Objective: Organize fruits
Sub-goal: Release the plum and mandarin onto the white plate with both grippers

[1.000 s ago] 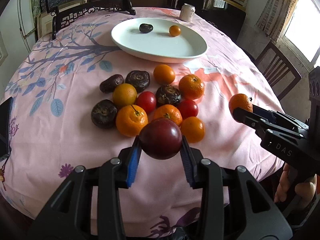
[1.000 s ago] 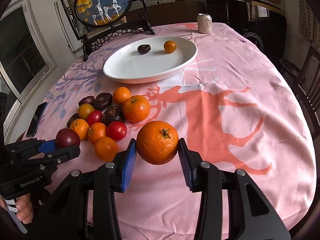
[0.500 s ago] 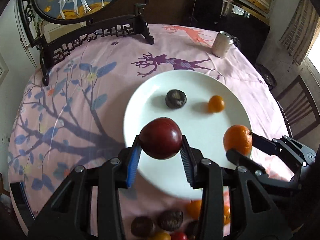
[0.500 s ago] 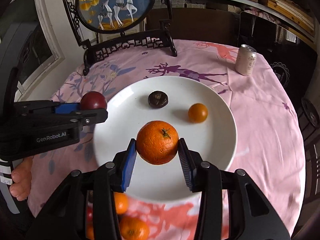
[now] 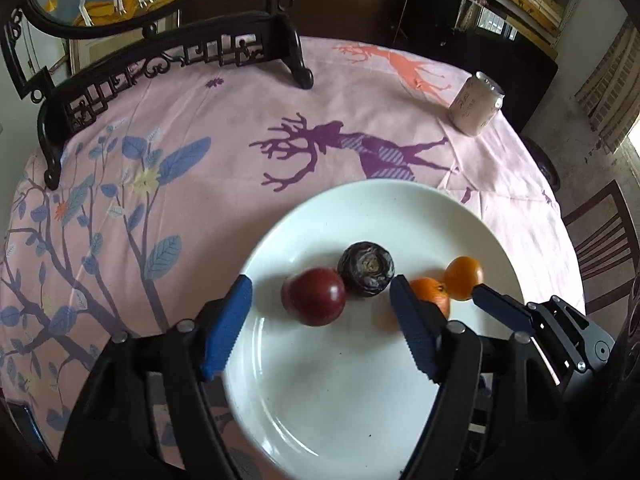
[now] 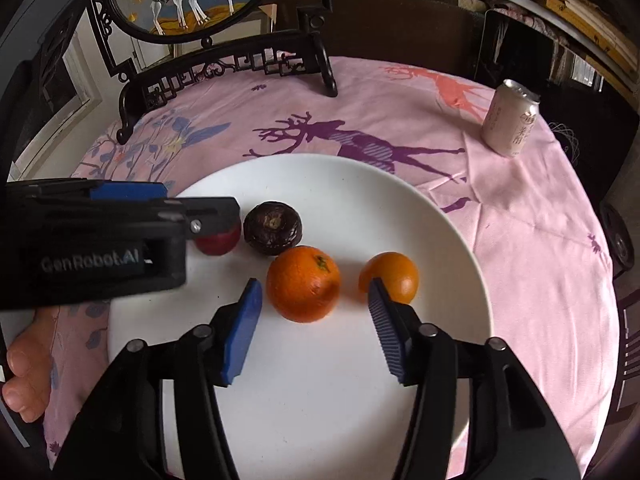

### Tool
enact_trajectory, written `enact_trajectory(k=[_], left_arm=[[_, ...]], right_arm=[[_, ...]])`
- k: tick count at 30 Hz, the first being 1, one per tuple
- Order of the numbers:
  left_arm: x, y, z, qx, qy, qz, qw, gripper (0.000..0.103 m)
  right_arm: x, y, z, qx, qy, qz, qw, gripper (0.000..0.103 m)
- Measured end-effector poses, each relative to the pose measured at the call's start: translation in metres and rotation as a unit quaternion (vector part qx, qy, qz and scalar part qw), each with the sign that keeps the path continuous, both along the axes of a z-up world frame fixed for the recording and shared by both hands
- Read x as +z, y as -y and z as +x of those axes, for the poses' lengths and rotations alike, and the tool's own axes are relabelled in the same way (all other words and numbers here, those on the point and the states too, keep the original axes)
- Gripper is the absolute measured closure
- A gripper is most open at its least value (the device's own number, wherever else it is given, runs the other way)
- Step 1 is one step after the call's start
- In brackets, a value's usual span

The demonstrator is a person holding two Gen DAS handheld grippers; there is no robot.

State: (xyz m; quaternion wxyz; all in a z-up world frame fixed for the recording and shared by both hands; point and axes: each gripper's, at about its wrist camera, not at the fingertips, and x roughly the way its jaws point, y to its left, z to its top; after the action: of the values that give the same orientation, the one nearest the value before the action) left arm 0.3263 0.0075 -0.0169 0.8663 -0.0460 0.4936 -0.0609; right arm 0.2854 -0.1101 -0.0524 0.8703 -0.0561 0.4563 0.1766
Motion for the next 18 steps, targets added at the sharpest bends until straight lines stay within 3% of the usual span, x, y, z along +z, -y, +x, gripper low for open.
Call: enact_trajectory(k=[3,4,6,7,8,13,18], left_arm=[[0.027,-0.008,-0.035,-0.002,0.037,0.000,0.9993,0.029],[0.034,-0.011,-0.053,0.000,0.053,0.005,0.9986,0.023],[0.042,-0.017,-0.093,0.013,0.080,0.019,0.9965,0.014],[0.043,-0.019,-0.114,0.017,0.091,0.022,0.9954,0.013],[0.041,-0.019,-0.134,0.020,0.098,0.028,0.9946,0.013],[0.021,-0.027,-0.214,0.044,0.107,0.022,0.9930,0.012],[0.007,-0.029,-0.255,0.054,0.103,0.026,0.9928,0.013]], right_arm=[[0.025,0.013,-0.031,0.004,0.022,-0.001,1.000,0.041],[0.032,0.018,-0.048,0.001,0.028,-0.004,1.000,0.040],[0.040,0.027,-0.082,-0.001,0.034,0.003,0.999,0.028],[0.042,0.030,-0.101,-0.005,0.037,0.007,0.999,0.014],[0.041,0.033,-0.121,-0.011,0.043,0.005,0.999,0.005],[0.032,0.031,-0.198,-0.044,0.070,-0.009,0.997,0.005],[0.028,0.032,-0.229,-0.050,0.057,0.011,0.997,0.005]])
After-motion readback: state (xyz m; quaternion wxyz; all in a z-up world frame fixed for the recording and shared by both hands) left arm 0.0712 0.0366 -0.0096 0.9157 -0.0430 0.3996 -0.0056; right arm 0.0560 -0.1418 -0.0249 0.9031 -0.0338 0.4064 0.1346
